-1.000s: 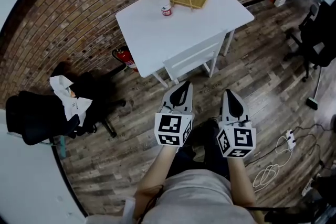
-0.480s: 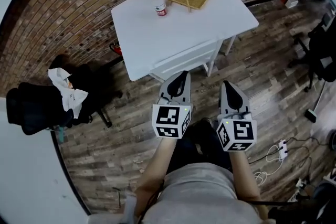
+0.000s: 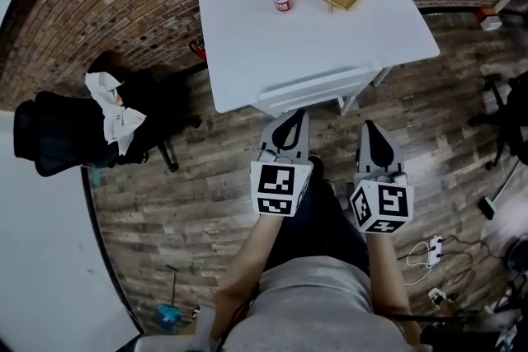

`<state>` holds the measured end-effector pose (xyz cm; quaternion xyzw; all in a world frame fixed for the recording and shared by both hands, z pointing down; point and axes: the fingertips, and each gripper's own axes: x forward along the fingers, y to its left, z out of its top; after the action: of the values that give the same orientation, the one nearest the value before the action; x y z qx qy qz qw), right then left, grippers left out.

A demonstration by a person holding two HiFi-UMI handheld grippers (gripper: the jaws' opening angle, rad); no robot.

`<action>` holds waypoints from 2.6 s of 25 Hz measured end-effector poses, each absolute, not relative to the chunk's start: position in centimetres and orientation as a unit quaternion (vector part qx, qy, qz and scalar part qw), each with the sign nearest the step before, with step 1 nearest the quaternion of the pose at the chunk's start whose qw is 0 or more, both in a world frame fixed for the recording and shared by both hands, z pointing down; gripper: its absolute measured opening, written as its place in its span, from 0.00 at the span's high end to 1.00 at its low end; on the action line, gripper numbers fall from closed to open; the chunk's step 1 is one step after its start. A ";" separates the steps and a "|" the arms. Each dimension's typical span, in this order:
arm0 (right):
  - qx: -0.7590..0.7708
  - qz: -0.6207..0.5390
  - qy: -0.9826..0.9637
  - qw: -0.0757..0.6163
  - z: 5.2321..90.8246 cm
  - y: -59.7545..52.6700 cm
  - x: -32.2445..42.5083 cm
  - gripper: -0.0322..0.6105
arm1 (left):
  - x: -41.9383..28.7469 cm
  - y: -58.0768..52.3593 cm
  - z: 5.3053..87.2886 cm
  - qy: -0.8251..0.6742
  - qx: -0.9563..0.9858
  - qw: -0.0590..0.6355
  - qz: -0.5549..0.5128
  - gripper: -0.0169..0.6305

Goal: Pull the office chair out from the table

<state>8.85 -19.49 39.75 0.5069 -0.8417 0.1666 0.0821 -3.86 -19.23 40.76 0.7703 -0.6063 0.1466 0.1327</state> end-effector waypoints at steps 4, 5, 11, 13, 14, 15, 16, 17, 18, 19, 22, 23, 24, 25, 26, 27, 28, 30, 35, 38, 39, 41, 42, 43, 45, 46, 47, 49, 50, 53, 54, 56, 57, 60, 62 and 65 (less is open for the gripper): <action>0.507 0.174 -0.839 0.089 40.7 -21.0 7.7 0.93 | -4.6 -21.0 41.7 -0.587 0.781 0.120 0.179 0.95; 0.508 0.173 -0.839 0.093 40.9 -21.5 7.4 0.93 | -4.8 -21.6 41.9 -0.582 0.783 0.118 0.185 0.95; 0.509 0.172 -0.836 0.113 41.8 -26.2 5.9 0.93 | -4.8 -25.3 43.9 -0.553 0.794 0.107 0.228 0.95; 0.511 0.172 -0.834 0.115 41.9 -27.9 5.3 0.93 | -4.5 -26.3 44.4 -0.540 0.801 0.109 0.234 0.95; 0.512 0.171 -0.834 0.115 41.8 -28.7 5.0 0.93 | -4.5 -26.8 44.7 -0.534 0.804 0.111 0.239 0.95; 0.512 0.169 -0.834 0.114 41.7 -29.5 4.6 0.93 | -4.5 -27.3 45.0 -0.527 0.806 0.110 0.245 0.95; 0.513 0.168 -0.834 0.114 41.7 -30.3 4.3 0.93 | -4.5 -27.8 45.3 -0.519 0.809 0.107 0.254 0.95; 0.514 0.168 -0.833 0.115 41.9 -31.0 4.0 0.93 | -4.5 -28.3 45.6 -0.509 0.812 0.103 0.265 0.95; 0.515 0.170 -0.832 0.117 42.1 -31.6 3.8 0.93 | -4.3 -28.7 46.0 -0.494 0.817 0.098 0.279 0.95; 0.516 0.173 -0.831 0.118 42.3 -32.1 3.7 0.93 | -4.0 -29.1 46.4 -0.478 0.823 0.092 0.294 0.95; 0.519 0.178 -0.827 0.118 42.7 -33.3 3.5 0.93 | -3.3 -30.3 47.3 -0.438 0.832 0.065 0.335 0.95; 0.522 0.179 -0.826 0.118 42.8 -33.6 3.5 0.93 | -3.2 -30.6 47.5 -0.429 0.833 0.060 0.344 0.95; 0.524 0.180 -0.824 0.119 42.9 -33.9 3.5 0.93 | -3.1 -30.9 47.8 -0.422 0.834 0.060 0.350 0.95; 0.527 0.182 -0.822 0.119 42.9 -34.2 3.5 0.93 | -3.1 -31.1 48.1 -0.416 0.836 0.062 0.354 0.95; 0.529 0.183 -0.820 0.119 43.0 -34.4 3.6 0.93 | -3.1 -31.3 48.4 -0.410 0.837 0.064 0.357 0.95; 0.532 0.184 -0.818 0.119 43.0 -34.5 3.7 0.93 | -3.1 -31.4 48.7 -0.406 0.837 0.066 0.361 0.95; 0.533 0.185 -0.817 0.120 43.0 -34.7 3.8 0.93 | -3.1 -31.4 49.0 -0.401 0.836 0.067 0.368 0.95; 0.535 0.187 -0.815 0.123 43.2 -34.8 4.1 0.93 | -3.0 -31.3 49.7 -0.388 0.834 0.068 0.388 0.95; 0.529 0.191 -0.817 0.128 43.4 -35.5 4.6 0.93 | -2.1 -30.7 51.1 -0.344 0.836 0.078 0.421 0.79; 0.522 0.192 -0.821 0.129 43.1 -35.7 4.8 0.93 | -1.9 -30.3 51.7 -0.334 0.830 0.080 0.440 0.78; 0.520 0.193 -0.822 0.128 43.0 -35.8 4.8 0.93 | -1.9 -30.2 52.0 -0.327 0.825 0.076 0.453 0.77; 0.517 0.193 -0.824 0.127 42.9 -36.1 5.0 0.93 | -1.9 -30.2 52.9 -0.308 0.817 0.067 0.482 0.75; 0.517 0.193 -0.824 0.127 42.9 -36.3 5.2 0.93 | -1.8 -30.2 53.3 -0.297 0.815 0.065 0.494 0.74; 0.517 0.194 -0.824 0.128 43.0 -36.4 5.4 0.93 | -1.7 -30.2 53.8 -0.285 0.813 0.065 0.504 0.73; 0.517 0.197 -0.823 0.129 43.2 -36.4 5.9 0.93 | -1.4 -30.2 54.5 -0.266 0.810 0.067 0.518 0.72; 0.518 0.199 -0.822 0.129 43.4 -36.3 6.1 0.93 | -1.4 -30.3 54.8 -0.262 0.808 0.066 0.524 0.72; 0.519 0.201 -0.821 0.129 43.5 -36.3 6.4 0.93 | -1.3 -30.4 55.1 -0.258 0.805 0.064 0.530 0.72; 0.522 0.206 -0.818 0.128 43.7 -36.4 6.8 0.93 | -1.1 -30.6 55.6 -0.251 0.797 0.057 0.546 0.72; 0.523 0.207 -0.817 0.127 43.8 -36.5 7.1 0.93 | -1.0 -30.7 55.9 -0.247 0.793 0.054 0.554 0.72; 0.525 0.209 -0.815 0.127 43.8 -36.8 7.6 0.93 | -0.8 -30.6 57.0 -0.233 0.781 0.051 0.577 0.72; 0.526 0.209 -0.815 0.127 43.9 -36.9 7.7 0.93 | -0.8 -30.6 57.4 -0.229 0.777 0.048 0.585 0.72; 0.526 0.210 -0.814 0.126 43.9 -36.9 8.0 0.93 | -0.7 -30.6 58.0 -0.223 0.769 0.041 0.598 0.72; 0.526 0.211 -0.814 0.126 43.9 -36.9 8.1 0.93 | -0.6 -30.6 58.2 -0.221 0.767 0.042 0.601 0.73; 0.527 0.213 -0.813 0.128 44.2 -37.0 8.3 0.93 | -0.5 -30.8 58.7 -0.217 0.761 0.044 0.610 0.74; 0.526 0.214 -0.813 0.128 44.2 -37.0 8.5 0.93 | -0.6 -31.0 58.8 -0.223 0.755 0.037 0.615 0.82; 0.524 0.213 -0.815 0.128 44.2 -37.0 8.5 0.93 | -0.6 -31.0 58.8 -0.235 0.753 0.050 0.612 0.82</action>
<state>8.55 -36.95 44.21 0.5236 -0.8148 0.2134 0.1280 -0.62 -31.04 58.80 0.7532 -0.2347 0.6125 0.0500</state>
